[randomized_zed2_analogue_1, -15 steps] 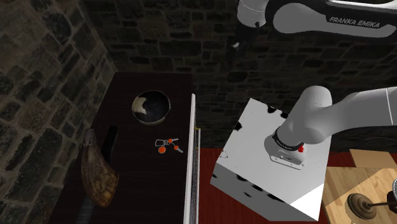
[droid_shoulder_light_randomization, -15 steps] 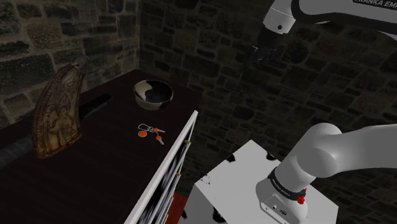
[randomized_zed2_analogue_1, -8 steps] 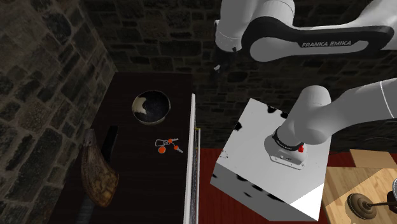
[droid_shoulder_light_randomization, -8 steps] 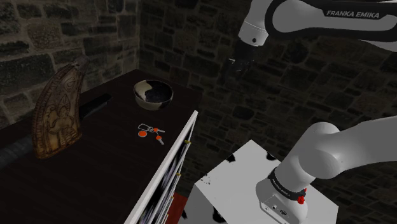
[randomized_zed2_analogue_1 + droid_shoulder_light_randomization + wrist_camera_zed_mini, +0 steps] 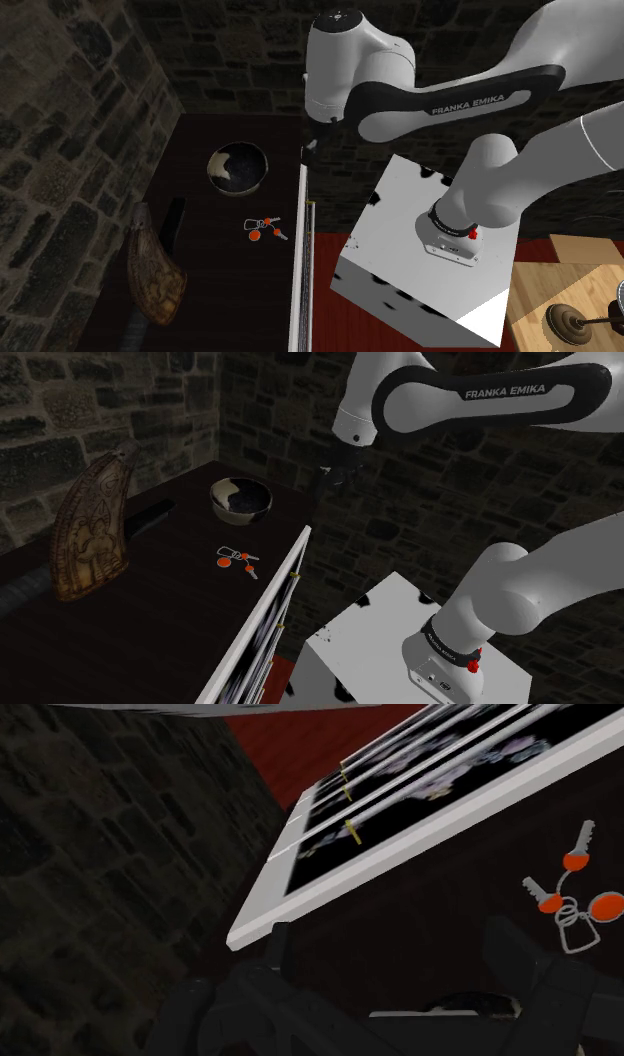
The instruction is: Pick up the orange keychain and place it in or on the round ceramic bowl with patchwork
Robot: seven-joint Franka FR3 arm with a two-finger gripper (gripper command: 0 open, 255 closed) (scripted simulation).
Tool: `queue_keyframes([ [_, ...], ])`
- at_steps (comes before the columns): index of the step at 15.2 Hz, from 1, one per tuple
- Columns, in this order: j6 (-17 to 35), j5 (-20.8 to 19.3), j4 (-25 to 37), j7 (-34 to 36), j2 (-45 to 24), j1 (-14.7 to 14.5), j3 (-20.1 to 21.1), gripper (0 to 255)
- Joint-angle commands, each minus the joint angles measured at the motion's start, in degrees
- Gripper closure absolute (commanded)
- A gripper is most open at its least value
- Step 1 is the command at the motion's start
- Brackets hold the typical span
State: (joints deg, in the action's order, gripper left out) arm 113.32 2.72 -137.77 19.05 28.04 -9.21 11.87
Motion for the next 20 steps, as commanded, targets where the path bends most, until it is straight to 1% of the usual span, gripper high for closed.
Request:
queue_keyframes([
  [1,2.4,0.5,0.4,1.0,-3.1,-0.7,1.5,0],
  [5,6.3,0.9,2.2,3.5,-9.6,-2.2,4.6,0],
  [9,9.9,0.4,4.9,6.3,-16.5,-3.5,7.6,0],
  [16,14.6,-3.0,11.4,11.9,-29.3,-6.1,11.8,0],
  [20,17.6,-4.1,10.1,12.6,-31.2,-6.2,11.8,0],
])
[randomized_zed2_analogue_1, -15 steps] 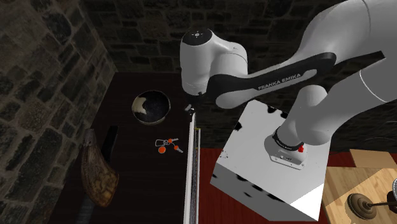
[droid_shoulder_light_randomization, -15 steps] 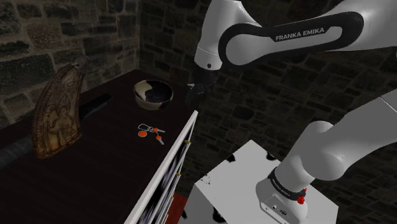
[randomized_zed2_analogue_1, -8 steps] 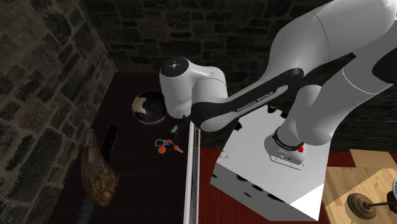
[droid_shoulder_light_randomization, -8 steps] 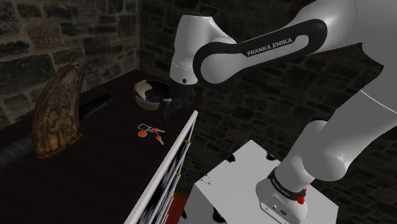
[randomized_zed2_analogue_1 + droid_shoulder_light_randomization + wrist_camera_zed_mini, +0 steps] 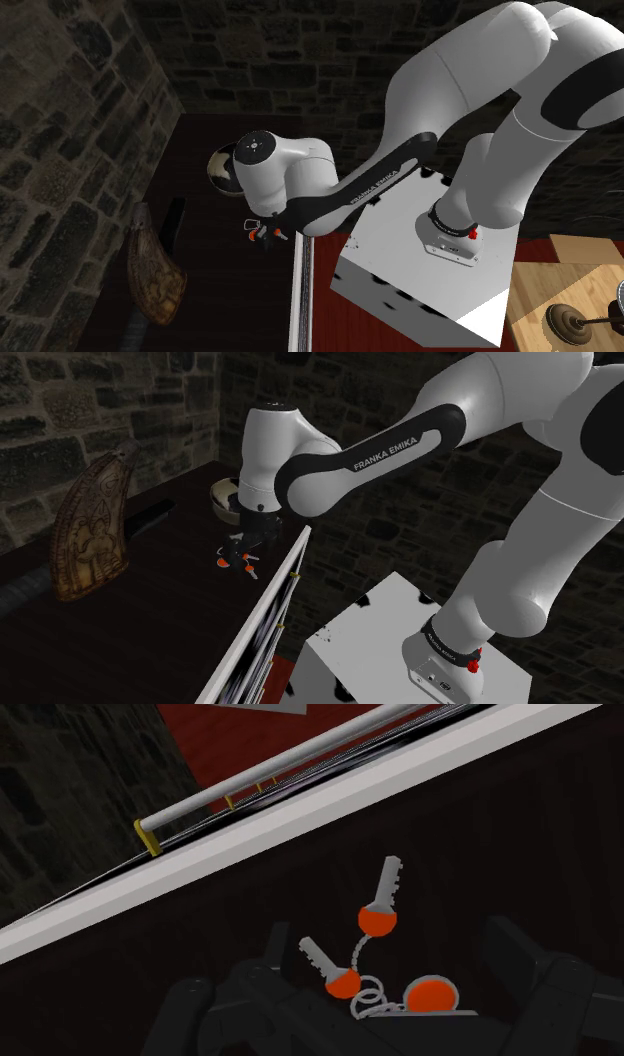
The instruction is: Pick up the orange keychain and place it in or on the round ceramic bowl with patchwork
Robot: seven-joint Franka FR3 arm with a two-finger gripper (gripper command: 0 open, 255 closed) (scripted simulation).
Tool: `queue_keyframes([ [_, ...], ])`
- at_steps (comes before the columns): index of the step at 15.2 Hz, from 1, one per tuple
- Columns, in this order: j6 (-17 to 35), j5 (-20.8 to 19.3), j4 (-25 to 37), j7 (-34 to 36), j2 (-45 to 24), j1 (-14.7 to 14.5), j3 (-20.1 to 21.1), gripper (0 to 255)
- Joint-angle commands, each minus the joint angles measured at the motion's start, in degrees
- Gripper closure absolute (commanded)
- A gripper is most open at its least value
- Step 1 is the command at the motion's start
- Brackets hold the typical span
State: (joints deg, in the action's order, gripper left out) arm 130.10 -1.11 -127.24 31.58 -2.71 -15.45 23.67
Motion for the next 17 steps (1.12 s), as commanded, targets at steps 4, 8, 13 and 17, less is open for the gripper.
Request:
queue_keyframes([
  [4,3.4,-1.3,-1.3,0.9,-2.3,-0.1,-0.1,0],
  [8,3.4,-1.3,-1.3,0.9,-2.3,-0.1,-0.1,0],
  [13,3.4,-1.3,-1.3,0.9,-2.3,-0.1,-0.1,255],
  [17,3.6,-1.2,-1.6,0.9,-2.1,-0.1,-0.1,255],
])
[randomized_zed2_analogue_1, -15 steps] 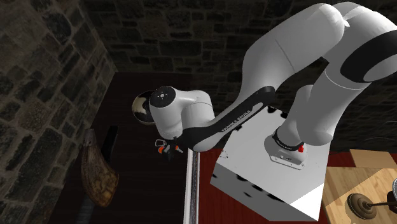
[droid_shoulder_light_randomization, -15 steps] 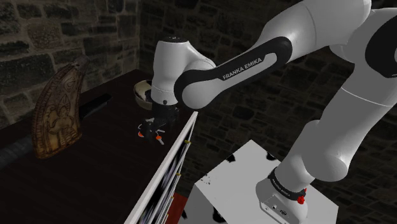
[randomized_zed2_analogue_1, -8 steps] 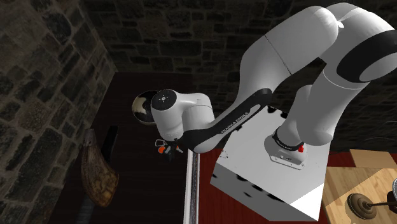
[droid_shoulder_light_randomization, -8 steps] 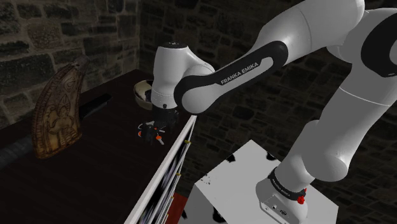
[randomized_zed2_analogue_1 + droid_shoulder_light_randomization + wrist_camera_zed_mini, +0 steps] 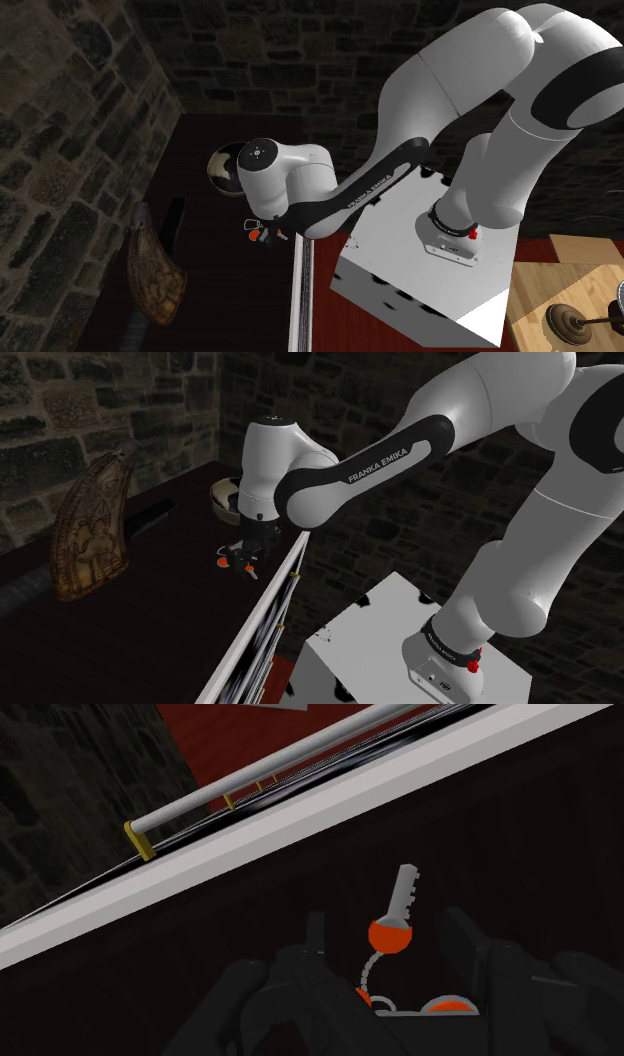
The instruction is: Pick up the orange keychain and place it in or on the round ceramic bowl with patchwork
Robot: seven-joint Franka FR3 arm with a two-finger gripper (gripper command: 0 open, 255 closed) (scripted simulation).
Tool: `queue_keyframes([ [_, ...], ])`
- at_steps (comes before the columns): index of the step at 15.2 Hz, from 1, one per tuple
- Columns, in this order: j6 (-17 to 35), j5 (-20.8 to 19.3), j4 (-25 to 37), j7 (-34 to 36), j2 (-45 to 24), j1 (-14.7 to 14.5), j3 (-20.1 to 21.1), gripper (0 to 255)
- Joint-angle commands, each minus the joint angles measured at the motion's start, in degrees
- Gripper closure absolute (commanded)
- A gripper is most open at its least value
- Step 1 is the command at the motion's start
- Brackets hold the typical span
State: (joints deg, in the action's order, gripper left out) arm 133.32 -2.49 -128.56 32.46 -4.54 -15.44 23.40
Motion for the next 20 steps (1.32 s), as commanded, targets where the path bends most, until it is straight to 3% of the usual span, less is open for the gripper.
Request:
queue_keyframes([
  [1,0.4,0.1,-0.2,0.0,-0.5,-0.1,0.1,255],
  [5,0.2,0.1,0.0,0.0,-0.5,-0.1,0.1,255],
  [20,-11.0,3.5,5.2,-2.5,6.1,0.2,0.1,255],
])
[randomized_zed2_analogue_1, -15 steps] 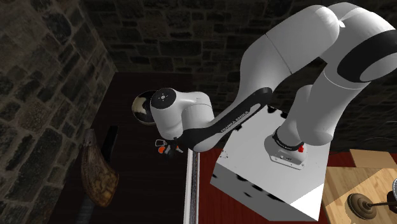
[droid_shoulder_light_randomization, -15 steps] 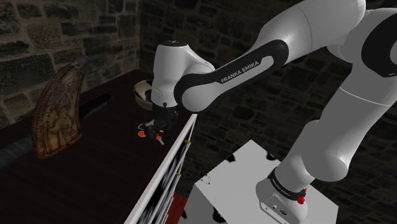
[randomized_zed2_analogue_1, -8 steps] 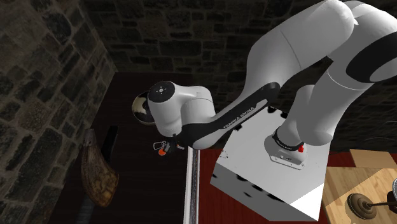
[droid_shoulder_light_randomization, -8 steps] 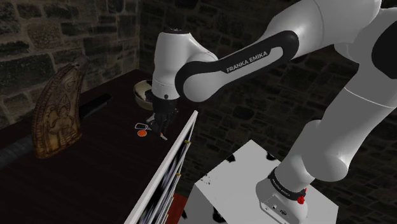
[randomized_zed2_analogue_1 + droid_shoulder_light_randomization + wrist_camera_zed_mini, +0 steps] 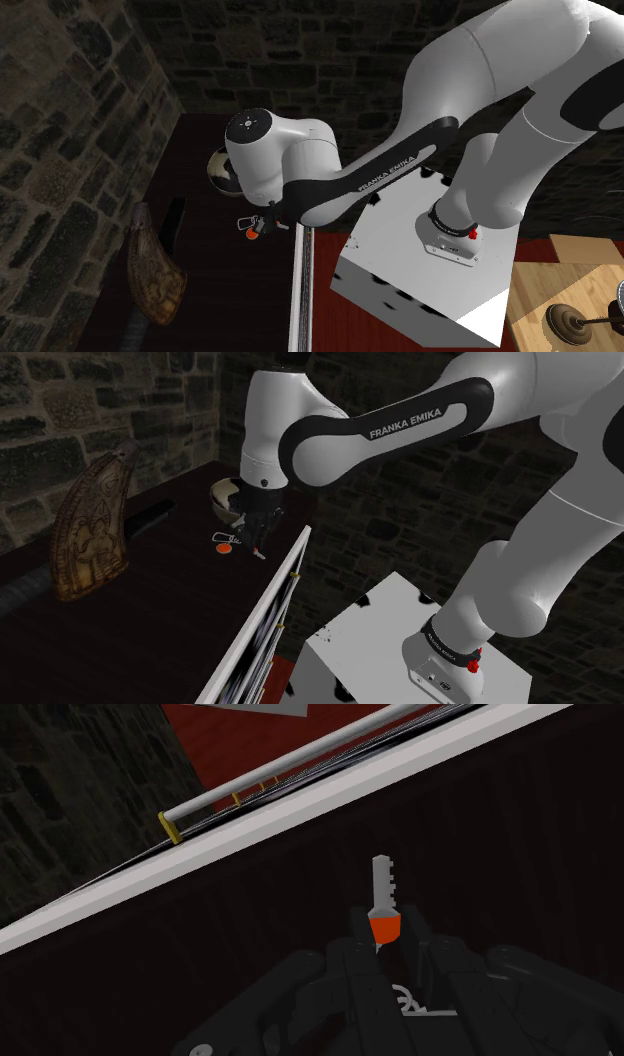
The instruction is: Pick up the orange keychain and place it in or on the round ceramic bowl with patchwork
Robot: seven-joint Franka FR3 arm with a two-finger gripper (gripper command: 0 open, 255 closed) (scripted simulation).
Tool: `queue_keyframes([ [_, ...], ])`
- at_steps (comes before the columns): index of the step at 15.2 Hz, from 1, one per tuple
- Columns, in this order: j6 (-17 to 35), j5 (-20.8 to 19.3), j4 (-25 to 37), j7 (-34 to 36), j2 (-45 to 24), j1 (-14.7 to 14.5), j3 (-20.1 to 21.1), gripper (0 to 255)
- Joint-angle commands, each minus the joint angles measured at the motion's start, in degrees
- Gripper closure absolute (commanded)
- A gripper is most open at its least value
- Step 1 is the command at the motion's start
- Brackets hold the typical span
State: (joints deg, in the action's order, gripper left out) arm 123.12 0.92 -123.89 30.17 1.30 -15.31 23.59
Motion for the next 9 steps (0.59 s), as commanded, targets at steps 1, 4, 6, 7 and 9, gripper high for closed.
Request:
queue_keyframes([
  [1,-1.6,0.3,1.0,-0.3,0.6,0.1,-0.1,255],
  [4,-3.8,0.7,2.4,-0.6,1.6,0.1,-0.2,255],
  [6,-5.3,0.9,3.4,-0.7,2.1,0.1,-0.2,255],
  [7,-6.1,1.0,3.9,-0.8,2.4,0.1,-0.3,255],
  [9,-7.6,1.2,5.0,-1.0,2.9,0.2,-0.3,255],
])
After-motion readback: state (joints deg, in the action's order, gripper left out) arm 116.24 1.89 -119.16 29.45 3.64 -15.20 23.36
